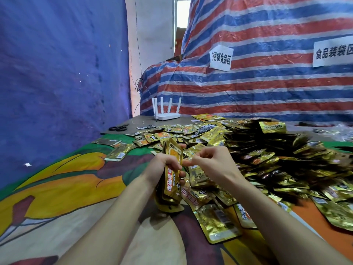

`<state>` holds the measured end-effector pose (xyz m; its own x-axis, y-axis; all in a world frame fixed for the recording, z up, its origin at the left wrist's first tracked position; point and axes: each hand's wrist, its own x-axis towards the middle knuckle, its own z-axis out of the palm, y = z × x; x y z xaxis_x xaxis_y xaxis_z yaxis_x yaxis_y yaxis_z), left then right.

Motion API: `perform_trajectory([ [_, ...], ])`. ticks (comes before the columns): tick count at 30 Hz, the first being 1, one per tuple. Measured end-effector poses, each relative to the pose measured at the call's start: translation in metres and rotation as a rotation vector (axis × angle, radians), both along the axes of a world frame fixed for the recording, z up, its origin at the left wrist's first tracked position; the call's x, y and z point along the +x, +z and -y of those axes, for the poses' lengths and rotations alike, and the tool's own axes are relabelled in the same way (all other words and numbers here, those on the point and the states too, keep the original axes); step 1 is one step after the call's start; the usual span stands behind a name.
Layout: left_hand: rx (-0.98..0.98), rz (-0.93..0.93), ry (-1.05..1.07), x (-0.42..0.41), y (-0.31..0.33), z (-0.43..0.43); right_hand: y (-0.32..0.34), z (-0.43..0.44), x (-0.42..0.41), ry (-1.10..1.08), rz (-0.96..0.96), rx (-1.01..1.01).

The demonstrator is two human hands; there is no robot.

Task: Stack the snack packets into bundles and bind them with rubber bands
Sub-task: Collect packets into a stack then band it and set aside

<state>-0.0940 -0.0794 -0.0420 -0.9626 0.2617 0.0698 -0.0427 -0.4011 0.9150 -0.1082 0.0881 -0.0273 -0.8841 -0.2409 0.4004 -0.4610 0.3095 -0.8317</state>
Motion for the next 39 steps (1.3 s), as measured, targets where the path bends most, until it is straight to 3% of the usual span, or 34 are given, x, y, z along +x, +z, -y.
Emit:
perform_trajectory([
  [4,0.04,0.024,-0.023,0.001,0.001,0.001,-0.002,-0.002,-0.006,-0.07,0.009,0.0],
  [8,0.168,0.032,-0.222,0.008,0.006,0.003,-0.003,-0.005,-0.008,-0.024,0.136,-0.096],
  [11,0.297,0.034,-0.3,0.011,0.008,0.006,0.002,-0.006,-0.01,0.154,0.338,-0.338],
  [14,0.379,0.037,-0.203,0.007,0.007,0.011,0.008,-0.011,-0.008,0.392,0.513,-0.588],
  [18,0.402,0.05,-0.154,0.006,0.006,0.012,0.011,-0.016,-0.005,0.607,0.559,-0.876],
  [21,0.375,0.046,-0.134,0.005,0.004,0.01,0.012,-0.016,-0.007,0.616,0.545,-0.984],
  [26,0.31,0.113,-0.025,0.002,0.002,0.007,0.009,-0.01,-0.006,0.468,0.423,-0.612],
  [31,0.251,0.245,0.551,-0.01,-0.005,0.011,0.0,0.0,0.006,0.309,0.249,-0.276],
  [34,0.297,0.203,0.857,-0.015,-0.005,0.016,-0.008,0.015,0.017,0.29,0.173,-0.085],
  [36,0.357,0.152,0.946,-0.017,-0.004,0.017,-0.013,0.028,0.022,0.268,0.097,0.037],
  [39,0.322,0.111,0.999,-0.017,-0.004,0.016,-0.014,0.037,0.024,0.254,0.087,0.018],
])
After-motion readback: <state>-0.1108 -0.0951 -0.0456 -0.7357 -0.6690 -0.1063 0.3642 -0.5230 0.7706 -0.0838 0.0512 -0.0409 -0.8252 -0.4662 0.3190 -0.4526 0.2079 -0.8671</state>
